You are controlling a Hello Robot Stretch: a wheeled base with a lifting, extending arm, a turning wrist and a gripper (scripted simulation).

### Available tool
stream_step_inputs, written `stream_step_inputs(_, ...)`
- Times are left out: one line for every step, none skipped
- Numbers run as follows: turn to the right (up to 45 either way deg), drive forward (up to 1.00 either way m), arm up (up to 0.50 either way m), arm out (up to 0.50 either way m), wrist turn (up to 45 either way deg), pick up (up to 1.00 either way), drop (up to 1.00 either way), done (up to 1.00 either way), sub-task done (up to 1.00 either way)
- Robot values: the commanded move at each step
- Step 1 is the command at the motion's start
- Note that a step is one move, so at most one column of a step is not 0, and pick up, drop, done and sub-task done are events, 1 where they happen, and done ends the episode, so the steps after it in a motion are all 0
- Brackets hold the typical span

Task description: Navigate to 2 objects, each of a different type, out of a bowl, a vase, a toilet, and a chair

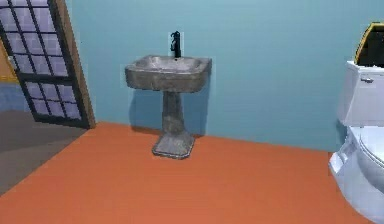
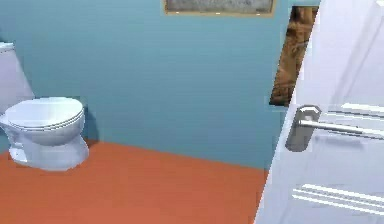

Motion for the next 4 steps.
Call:
stream_step_inputs(45.0, 0.00, 0.00, 0.00, 0.0, 0.00, 0.00, 0.00, 0.00)
stream_step_inputs(18.0, 0.00, 0.00, 0.00, 0.0, 0.00, 0.00, 0.00, 0.00)
stream_step_inputs(0.0, 0.95, 0.00, 0.00, 0.0, 0.00, 0.00, 0.00, 0.00)
stream_step_inputs(-21.0, 0.00, 0.00, 0.00, 0.0, 0.00, 0.00, 0.00, 0.00)
